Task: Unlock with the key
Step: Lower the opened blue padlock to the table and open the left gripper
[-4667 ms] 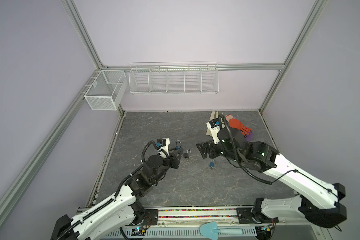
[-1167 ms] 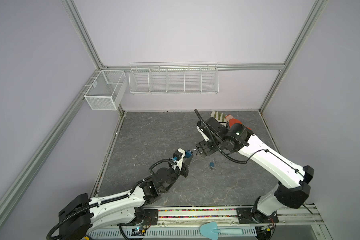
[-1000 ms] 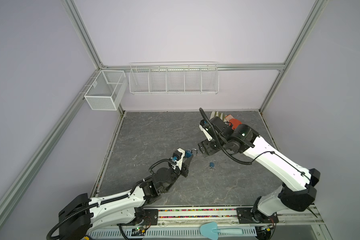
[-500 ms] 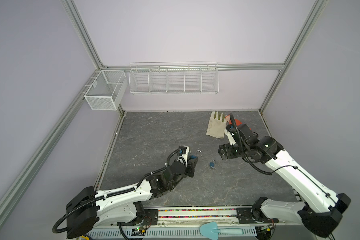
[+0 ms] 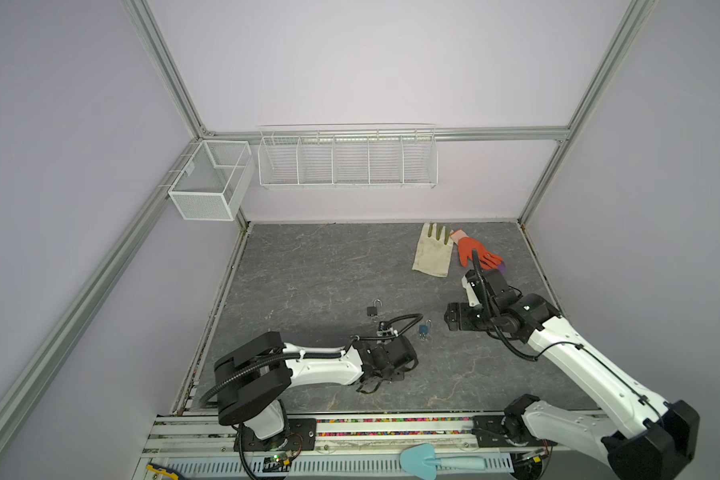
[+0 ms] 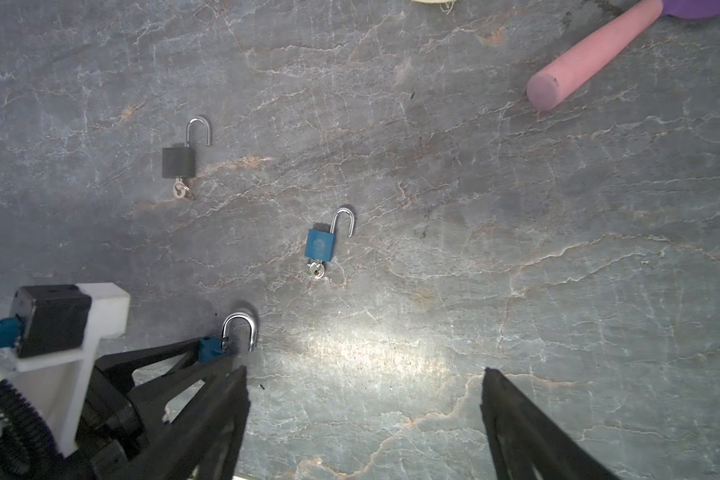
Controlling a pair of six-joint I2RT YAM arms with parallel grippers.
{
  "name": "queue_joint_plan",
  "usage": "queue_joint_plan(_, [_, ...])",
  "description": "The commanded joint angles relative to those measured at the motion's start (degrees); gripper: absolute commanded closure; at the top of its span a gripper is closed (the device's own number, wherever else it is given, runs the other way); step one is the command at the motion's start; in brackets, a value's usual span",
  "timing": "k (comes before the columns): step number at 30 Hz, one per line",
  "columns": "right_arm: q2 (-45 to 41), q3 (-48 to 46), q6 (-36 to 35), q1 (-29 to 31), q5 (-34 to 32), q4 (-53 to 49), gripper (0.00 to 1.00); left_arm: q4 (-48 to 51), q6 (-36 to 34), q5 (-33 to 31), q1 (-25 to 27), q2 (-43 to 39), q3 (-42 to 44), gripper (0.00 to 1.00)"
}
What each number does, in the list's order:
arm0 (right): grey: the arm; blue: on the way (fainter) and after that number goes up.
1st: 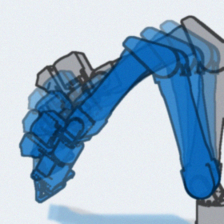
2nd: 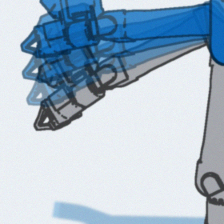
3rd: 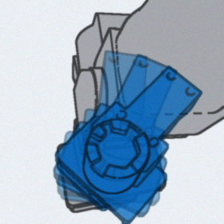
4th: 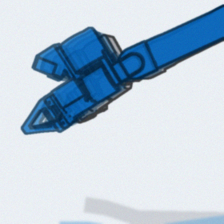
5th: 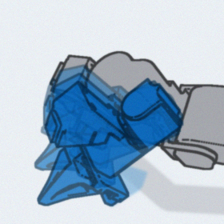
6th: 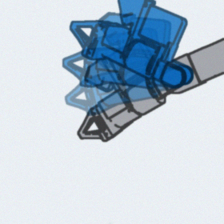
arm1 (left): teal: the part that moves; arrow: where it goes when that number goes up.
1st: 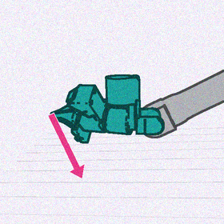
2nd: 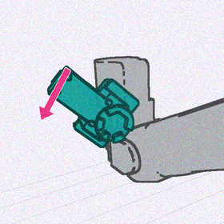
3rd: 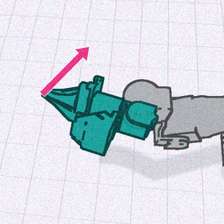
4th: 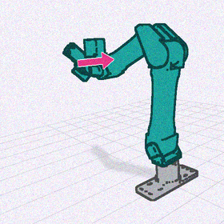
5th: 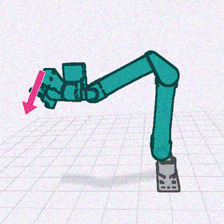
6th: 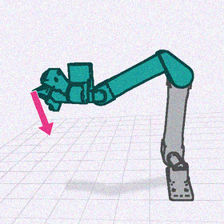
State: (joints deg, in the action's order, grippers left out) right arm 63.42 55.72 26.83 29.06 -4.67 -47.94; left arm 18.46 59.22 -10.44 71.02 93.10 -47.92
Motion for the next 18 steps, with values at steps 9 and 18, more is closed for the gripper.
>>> queue_joint_plan(9, [-0.4,-2.7,0.5,-2.48,3.3,3.52,0.11,11.25,6.77,1.48,0.17,8.87,-7.66,1.0])
queue_joint_plan(18, [0.04,-4.4,2.21,-2.8,3.46,6.26,0.11,15.93,7.76,-0.67,0.11,9.3,-9.24,0.79])
